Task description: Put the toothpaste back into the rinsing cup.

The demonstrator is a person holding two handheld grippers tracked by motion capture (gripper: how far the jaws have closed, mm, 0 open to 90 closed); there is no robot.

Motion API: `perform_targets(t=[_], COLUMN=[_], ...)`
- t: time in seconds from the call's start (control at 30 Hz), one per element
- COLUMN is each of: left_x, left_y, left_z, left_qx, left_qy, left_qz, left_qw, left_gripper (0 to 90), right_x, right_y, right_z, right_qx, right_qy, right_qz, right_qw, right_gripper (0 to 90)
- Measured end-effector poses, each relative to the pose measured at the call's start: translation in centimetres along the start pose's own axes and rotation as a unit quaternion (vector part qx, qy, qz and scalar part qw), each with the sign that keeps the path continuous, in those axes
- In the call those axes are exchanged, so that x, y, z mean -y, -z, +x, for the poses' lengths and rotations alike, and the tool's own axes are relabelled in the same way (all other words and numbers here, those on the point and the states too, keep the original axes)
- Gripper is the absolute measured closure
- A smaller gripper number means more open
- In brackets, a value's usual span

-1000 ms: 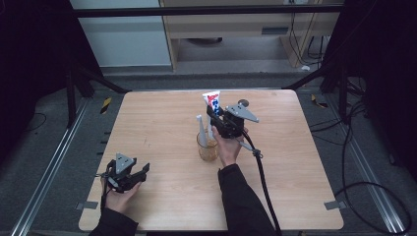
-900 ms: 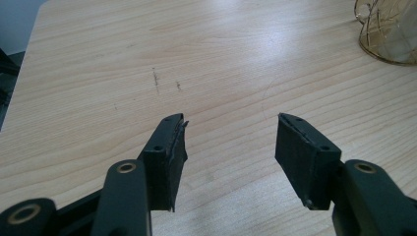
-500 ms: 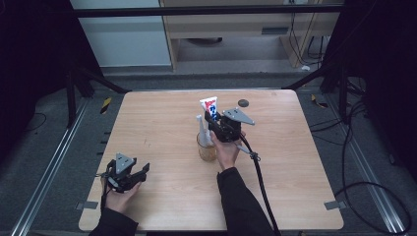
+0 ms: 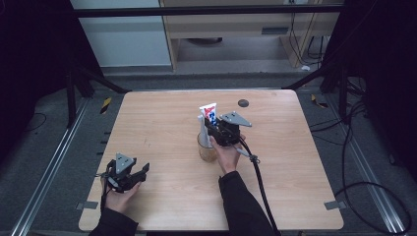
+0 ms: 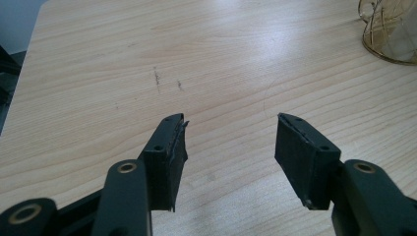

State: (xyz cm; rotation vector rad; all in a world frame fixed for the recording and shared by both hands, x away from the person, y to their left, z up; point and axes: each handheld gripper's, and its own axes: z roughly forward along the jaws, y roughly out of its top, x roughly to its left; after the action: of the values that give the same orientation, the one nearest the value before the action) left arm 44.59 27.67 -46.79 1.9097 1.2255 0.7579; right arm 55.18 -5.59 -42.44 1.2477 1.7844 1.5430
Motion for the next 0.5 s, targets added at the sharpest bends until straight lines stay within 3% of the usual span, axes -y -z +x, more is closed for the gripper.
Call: perform_targets(t=[0.23, 0.5], left_x=[0.0, 0.01], left_y=[0.0, -0.02], left_z=[0.0, 0.01], left_qx=[0.0, -0.001], left_qy=[0.0, -0.001], left_qz=[0.0, 0.002], left_qw=[1.0, 1.0], left_gripper=[44.5, 44.6], right_x=[0.23, 0.61], right_y=[0.22, 0.88], right_z=[-0.01, 0.14], right_qx=[-0.003, -0.007], right_qy=[0.006, 0.037], right_qz=[0.016, 0.058], right_qw=[0.9998, 0.9976], right_gripper=[65.4, 59.4])
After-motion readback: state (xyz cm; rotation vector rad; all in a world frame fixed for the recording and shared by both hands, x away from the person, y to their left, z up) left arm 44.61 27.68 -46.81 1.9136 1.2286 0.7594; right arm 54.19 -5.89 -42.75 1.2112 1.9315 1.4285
